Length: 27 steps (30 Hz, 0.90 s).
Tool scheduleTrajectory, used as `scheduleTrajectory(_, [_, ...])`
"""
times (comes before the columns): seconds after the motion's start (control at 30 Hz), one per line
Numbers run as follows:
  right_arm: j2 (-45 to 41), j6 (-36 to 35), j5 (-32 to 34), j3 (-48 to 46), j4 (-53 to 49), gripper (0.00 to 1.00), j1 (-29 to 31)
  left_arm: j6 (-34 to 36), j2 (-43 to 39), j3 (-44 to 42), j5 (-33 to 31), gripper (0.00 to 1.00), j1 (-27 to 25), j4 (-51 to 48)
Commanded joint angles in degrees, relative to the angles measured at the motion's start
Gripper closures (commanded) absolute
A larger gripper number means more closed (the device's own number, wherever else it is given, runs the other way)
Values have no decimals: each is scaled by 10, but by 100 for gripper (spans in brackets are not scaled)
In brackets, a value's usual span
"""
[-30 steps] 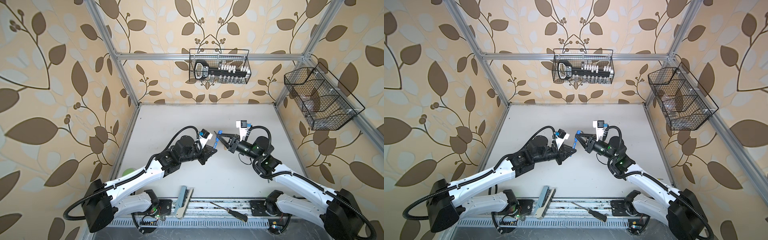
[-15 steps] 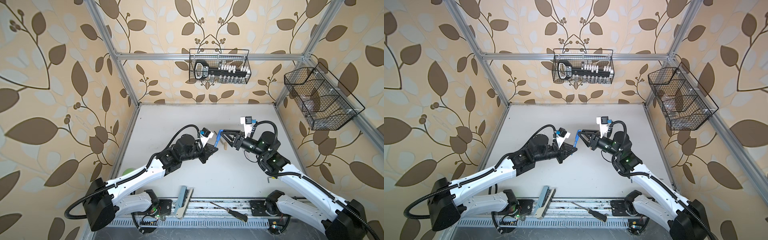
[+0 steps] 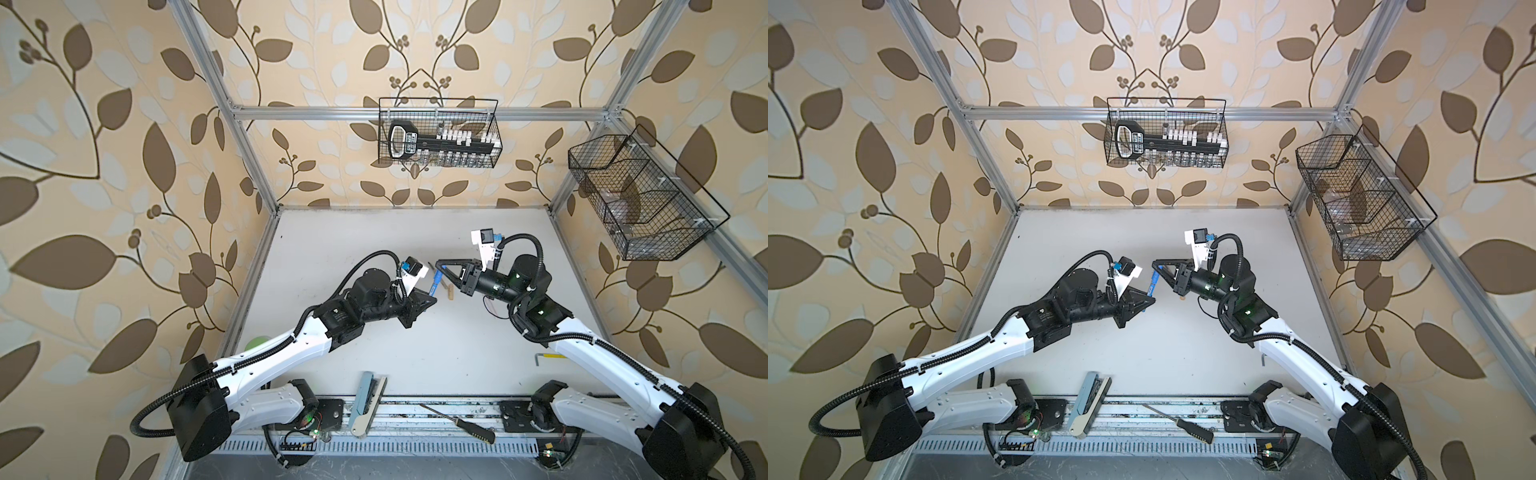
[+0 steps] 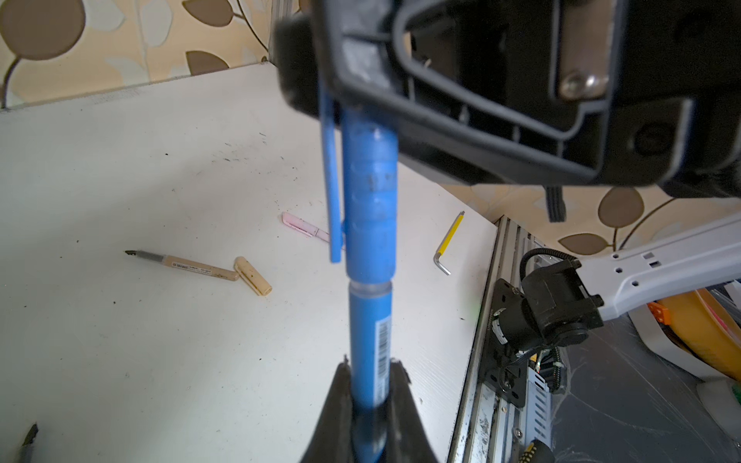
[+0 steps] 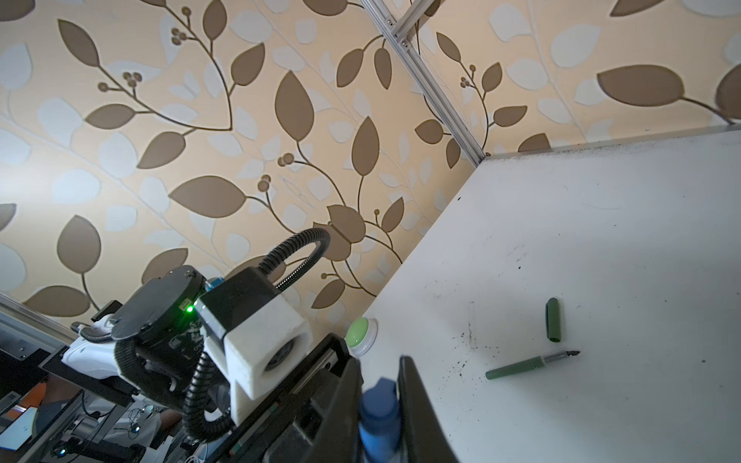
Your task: Insert the pens into the pen caps
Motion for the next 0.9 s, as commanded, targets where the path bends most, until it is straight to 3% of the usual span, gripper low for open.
scheduleTrajectory(0.0, [-1, 7, -19, 17, -11, 97, 1, 24, 3, 30, 1, 98, -4, 24])
scheduleTrajectory(0.2, [4, -9, -24, 20, -63, 100, 5, 50, 15, 45, -42, 100, 0, 70])
scheduleTrajectory(0.37, [17, -17, -28, 22, -104, 100, 19, 65, 57, 102, 10, 100, 45, 105])
scheduleTrajectory(0.53, [20, -25, -16, 9, -140, 100, 32, 92, 71, 148, 19, 100, 82, 141])
scheduleTrajectory(0.63, [25, -18, -16, -11, -138, 100, 39, 78, 81, 169, 36, 100, 115, 186])
scheduleTrajectory(0.87, [56, 11, -25, -49, -99, 100, 60, 79, 97, 199, 30, 100, 133, 255])
